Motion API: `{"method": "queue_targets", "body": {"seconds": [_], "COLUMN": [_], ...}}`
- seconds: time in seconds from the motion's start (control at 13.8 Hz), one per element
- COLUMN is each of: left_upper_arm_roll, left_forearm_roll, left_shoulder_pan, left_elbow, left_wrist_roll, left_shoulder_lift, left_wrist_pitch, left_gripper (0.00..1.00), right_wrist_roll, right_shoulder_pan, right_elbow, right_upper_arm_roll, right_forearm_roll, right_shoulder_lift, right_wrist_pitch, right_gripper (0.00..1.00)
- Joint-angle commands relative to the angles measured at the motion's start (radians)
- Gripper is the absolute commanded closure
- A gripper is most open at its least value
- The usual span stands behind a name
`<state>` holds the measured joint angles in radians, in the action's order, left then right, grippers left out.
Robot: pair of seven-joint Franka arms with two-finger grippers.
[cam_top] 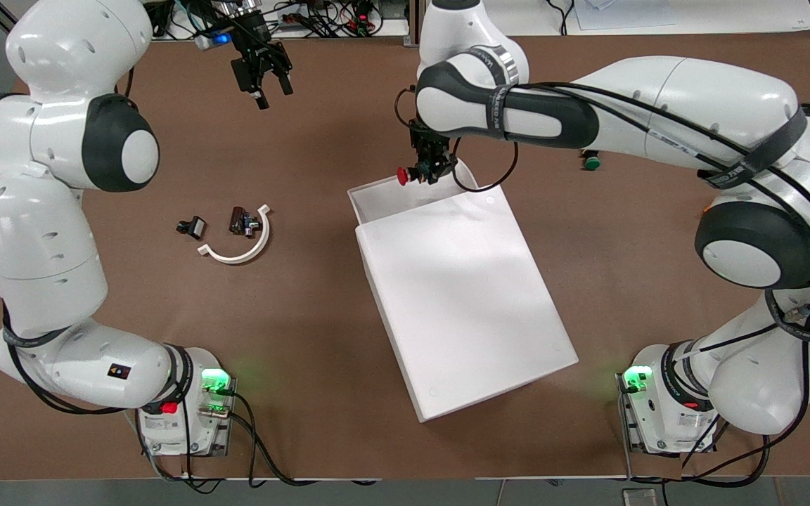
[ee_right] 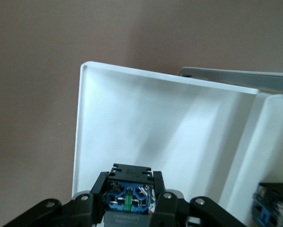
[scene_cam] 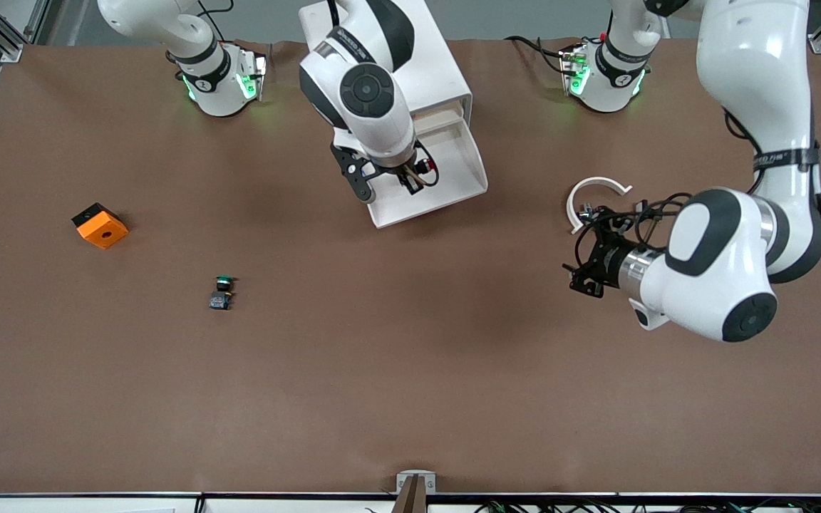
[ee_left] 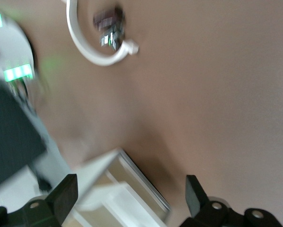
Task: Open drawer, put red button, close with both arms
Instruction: 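Lower the red button into the open drawer and open the right gripper, then push the drawer shut with the left gripper while the right gripper withdraws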
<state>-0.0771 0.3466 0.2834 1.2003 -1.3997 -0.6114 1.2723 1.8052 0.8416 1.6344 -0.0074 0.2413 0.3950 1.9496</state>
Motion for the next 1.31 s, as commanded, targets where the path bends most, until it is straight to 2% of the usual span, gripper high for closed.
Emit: {"method": "queue_targets", "body": {"seconds": [0.0, 0.15, 0.44, 0.58, 0.65, 0.73, 0.8, 1.02, 1.23], "left_upper_arm_roll": [0.003, 0.0, 0.005, 0.003, 0.017, 0.029, 0.046, 0.1, 0.152], "left_forearm_roll": [-0.144, -0.193, -0.244, -0.25, -0.253, -0.253, -0.252, -0.252, -0.239], "left_shoulder_pan": [0.052, 0.065, 0.068, 0.077, 0.077, 0.076, 0.074, 0.076, 0.076], "left_elbow": [0.015, 0.012, 0.016, 0.024, 0.036, 0.06, 0.082, 0.197, 0.41], "left_wrist_roll": [0.146, 0.262, 0.514, 0.626, 0.686, 0.712, 0.716, 0.716, 0.67], "left_shoulder_lift": [0.039, 0.045, 0.068, 0.085, 0.099, 0.107, 0.108, 0.134, 0.192], "left_wrist_pitch": [-0.001, 0.018, 0.11, 0.145, 0.182, 0.209, 0.248, 0.404, 0.654], "left_gripper": [0.0, 0.0, 0.0, 0.0, 0.0, 0.0, 0.0, 0.0, 0.0], "right_wrist_roll": [0.058, 0.089, 0.097, 0.098, 0.097, 0.097, 0.098, 0.085, 0.01], "right_shoulder_pan": [0.025, 0.048, 0.062, 0.068, 0.068, 0.062, 0.059, 0.03, -0.059], "right_elbow": [-0.011, 0.007, 0.016, 0.016, 0.015, 0.013, 0.01, -0.025, -0.112], "right_upper_arm_roll": [-0.014, -0.014, -0.014, -0.014, -0.014, -0.013, -0.013, -0.019, -0.017], "right_forearm_roll": [-0.034, -0.039, -0.069, -0.073, -0.073, -0.071, -0.069, -0.069, -0.068], "right_shoulder_lift": [0.03, 0.044, 0.071, 0.074, 0.073, 0.071, 0.062, -0.001, -0.076], "right_wrist_pitch": [0.029, 0.075, 0.083, 0.083, 0.078, 0.077, 0.069, -0.035, -0.237], "right_gripper": [0.87, 0.87, 0.86, 0.8, 0.69, 0.3, 0.0, 0.0, 0.0]}}
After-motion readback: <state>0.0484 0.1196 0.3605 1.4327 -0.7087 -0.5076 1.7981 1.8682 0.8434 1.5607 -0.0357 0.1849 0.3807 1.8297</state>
